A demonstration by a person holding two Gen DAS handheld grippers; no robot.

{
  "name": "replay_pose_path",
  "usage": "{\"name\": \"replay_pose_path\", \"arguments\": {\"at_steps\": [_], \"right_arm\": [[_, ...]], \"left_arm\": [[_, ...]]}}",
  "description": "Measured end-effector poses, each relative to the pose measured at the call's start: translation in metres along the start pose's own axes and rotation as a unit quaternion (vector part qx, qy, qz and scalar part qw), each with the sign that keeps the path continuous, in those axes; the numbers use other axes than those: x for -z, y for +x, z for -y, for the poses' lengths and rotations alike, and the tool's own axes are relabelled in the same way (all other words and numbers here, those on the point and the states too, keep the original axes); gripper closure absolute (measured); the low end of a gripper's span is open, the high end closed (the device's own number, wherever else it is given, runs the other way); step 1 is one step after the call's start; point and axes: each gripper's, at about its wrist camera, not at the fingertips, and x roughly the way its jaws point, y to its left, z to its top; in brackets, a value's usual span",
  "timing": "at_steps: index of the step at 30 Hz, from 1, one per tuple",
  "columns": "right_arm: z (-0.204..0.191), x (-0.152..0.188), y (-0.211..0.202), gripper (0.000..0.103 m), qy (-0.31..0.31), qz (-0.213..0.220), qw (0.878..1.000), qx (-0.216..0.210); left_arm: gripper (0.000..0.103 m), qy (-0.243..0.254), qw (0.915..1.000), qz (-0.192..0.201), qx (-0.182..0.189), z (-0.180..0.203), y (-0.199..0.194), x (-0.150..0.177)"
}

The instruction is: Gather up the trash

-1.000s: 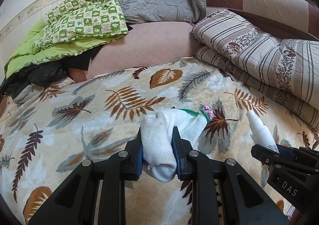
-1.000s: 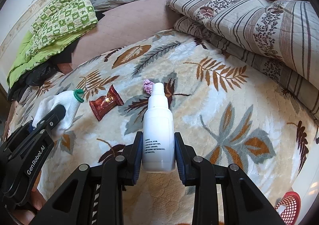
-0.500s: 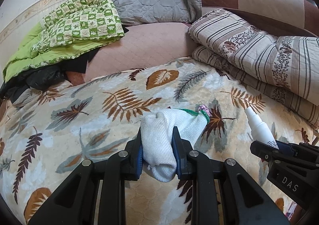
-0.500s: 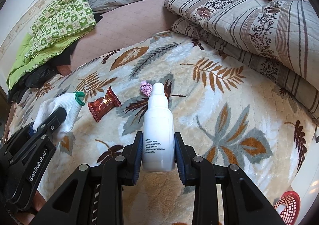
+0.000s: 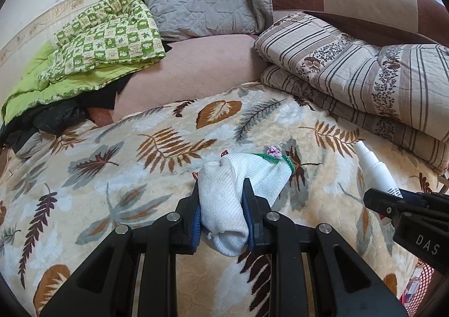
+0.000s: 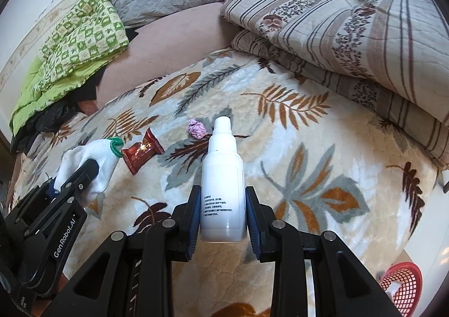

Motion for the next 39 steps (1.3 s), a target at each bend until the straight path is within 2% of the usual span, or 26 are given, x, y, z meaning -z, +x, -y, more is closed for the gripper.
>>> {"name": "replay_pose_path", "arguments": {"at_steps": [23,31,39], "right_arm": [[0.003,-0.002,-0.001,0.071,0.004,0.004,1.000,0.003],[0.026,0.006,-0.038,0.071,0.025,0.028,0.999,0.015],[0.076,0.040,-0.084,0.071,0.072,0.039,0.996,0.046]], "left_arm": [[0.079,0.013,0.9997,0.005,0.018,0.008,-0.005,0.001],[0.080,0.018,0.9994,0.003,0.030,0.012,-0.010,0.004],[0.079,0.023,0.9977,-0.010,0.063,0.022,-0.021,0.010]]}}
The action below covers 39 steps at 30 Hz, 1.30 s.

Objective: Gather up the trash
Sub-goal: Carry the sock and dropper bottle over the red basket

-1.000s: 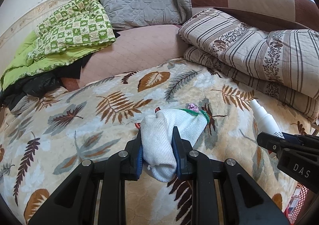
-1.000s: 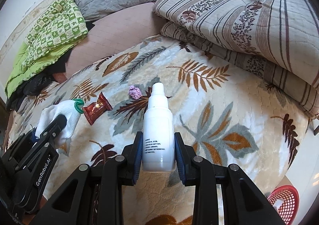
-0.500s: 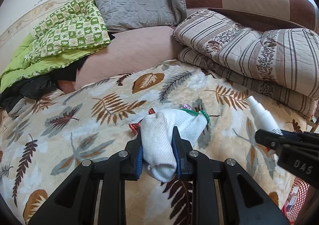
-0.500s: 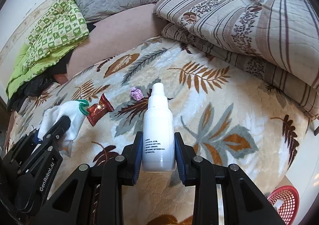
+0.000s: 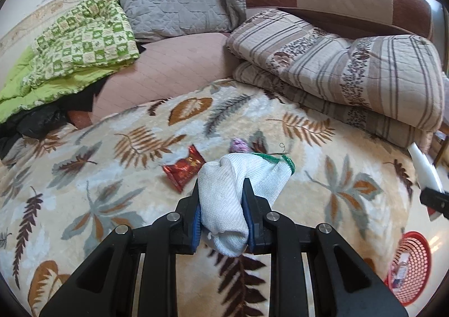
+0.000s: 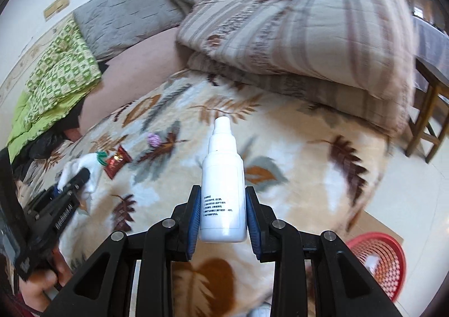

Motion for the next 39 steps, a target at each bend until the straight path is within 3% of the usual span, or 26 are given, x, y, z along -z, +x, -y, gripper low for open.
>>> {"name": "replay_pose_path", "arguments": {"at_steps": [5,14,24,28,33,39], "right_arm": [[0.031,0.019,-0.024,0.071,0.009,-0.003,1.000,0.024],[0.103,0.059,-0.075,0.071,0.041,-0.011,0.997,0.065],[0.162,0.082,-0.107,0.071,0.091,-0.001,0.993,0.078],[0.181,0.091,-0.110,0.071,0.107,-0.004,0.991,0.079],[0.202,0.103,-0.115,0.071,0.125,-0.005,0.989,0.080],[0.223,0.114,-0.113,0.071,0.143,-0.011,0.986,0.078]], "left_arm": [[0.079,0.010,0.9996,-0.010,0.026,0.019,-0.011,0.006],[0.079,0.070,0.9936,-0.008,0.088,0.088,-0.050,0.013],[0.079,0.147,0.9759,0.002,0.162,0.166,-0.093,0.009],[0.079,0.163,0.9673,-0.013,0.194,0.198,-0.100,0.012],[0.079,0.177,0.9620,-0.039,0.204,0.236,-0.096,0.021],[0.079,0.160,0.9578,-0.101,0.216,0.275,-0.075,0.033]]}}
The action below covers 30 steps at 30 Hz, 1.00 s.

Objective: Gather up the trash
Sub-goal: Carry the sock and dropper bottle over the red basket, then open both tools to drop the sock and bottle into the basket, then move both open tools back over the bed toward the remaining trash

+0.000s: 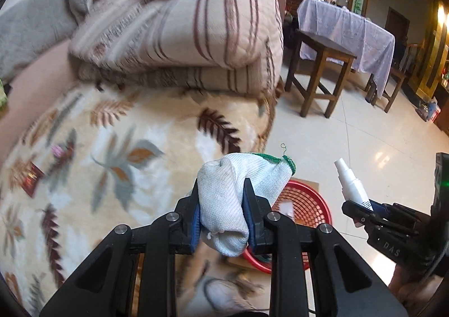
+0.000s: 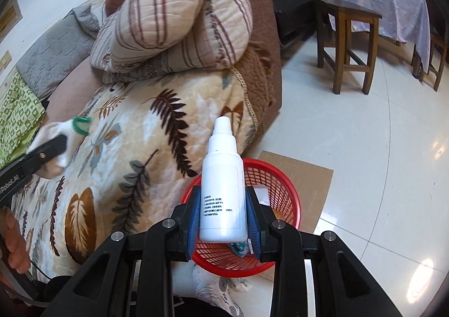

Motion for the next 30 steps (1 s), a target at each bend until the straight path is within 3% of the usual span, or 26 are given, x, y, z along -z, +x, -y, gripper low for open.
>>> {"name": "replay_pose_path", "arguments": {"at_steps": [12,15,16,17,20,27,30], "right_arm": [[0.019,0.002,0.017,0.070,-0.001,-0.023,1.000,0.003],[0.018,0.002,0.028,0.070,-0.002,-0.034,0.999,0.001],[0.017,0.002,0.031,0.070,-0.005,-0.038,0.999,0.002],[0.017,0.001,0.034,0.069,-0.009,-0.042,0.999,0.004],[0.023,-0.002,0.034,0.044,0.003,-0.035,0.999,0.020],[0.017,-0.010,0.002,0.042,-0.015,0.002,0.999,0.028],[-0.004,-0.012,-0.012,0.042,-0.039,0.021,0.999,0.023]], "left_arm": [[0.077,-0.008,0.9982,-0.057,0.014,0.025,0.050,0.024],[0.065,0.003,0.9981,-0.057,0.023,0.030,0.053,0.027],[0.054,0.004,0.9981,-0.055,0.027,0.031,0.053,0.028],[0.043,0.005,0.9982,-0.051,0.030,0.031,0.051,0.028],[0.040,0.010,0.9990,-0.036,0.023,0.031,0.043,0.026],[0.039,0.001,0.9981,0.045,-0.043,0.003,-0.011,0.016],[0.028,-0.010,0.9914,0.087,-0.097,-0.025,-0.043,0.012]]}}
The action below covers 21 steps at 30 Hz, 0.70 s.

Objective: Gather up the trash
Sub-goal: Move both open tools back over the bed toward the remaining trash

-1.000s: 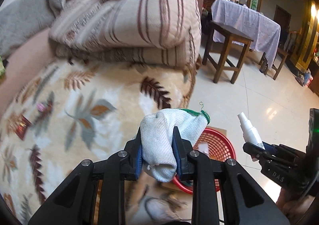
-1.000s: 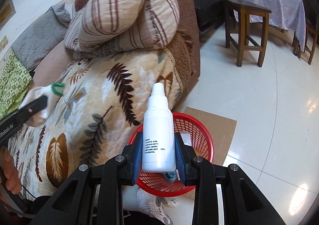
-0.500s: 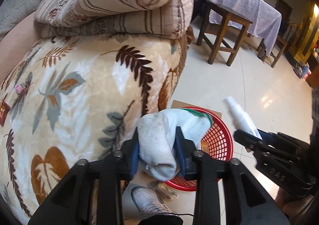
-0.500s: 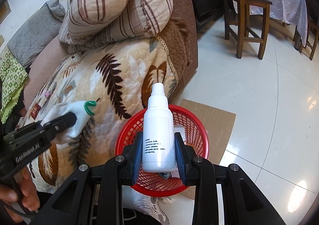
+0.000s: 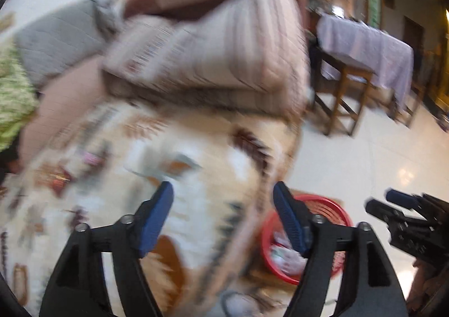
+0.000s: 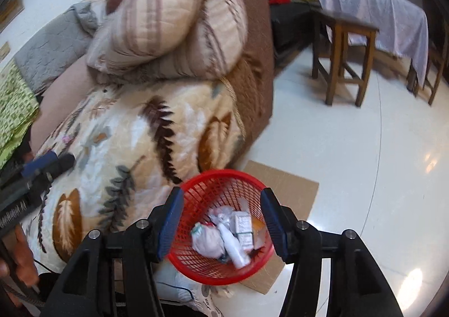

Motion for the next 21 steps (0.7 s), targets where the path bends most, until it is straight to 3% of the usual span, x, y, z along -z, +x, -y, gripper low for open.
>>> {"name": "replay_pose_path", "arguments": {"at_steps": [4,9,15,21], "right_arm": [[-0.048,-0.009,-0.004,0.033,-0.043,0.014,0.999,-0.025],[-0.115,-0.017,-0.001,0.032,-0.097,0.025,0.994,-0.052],[-0.190,-0.020,0.001,0.032,-0.148,0.029,0.984,-0.092],[-0.249,-0.009,0.000,0.032,-0.203,0.022,0.972,-0.115]], "left_arm": [[0.027,-0.008,0.9964,0.045,-0.072,-0.051,-0.030,-0.003],[0.026,-0.026,0.9886,0.053,-0.139,-0.112,-0.057,0.018],[0.026,-0.054,0.9834,0.035,-0.170,-0.163,-0.074,0.047],[0.026,-0.081,0.9806,0.032,-0.176,-0.185,-0.086,0.065]]}}
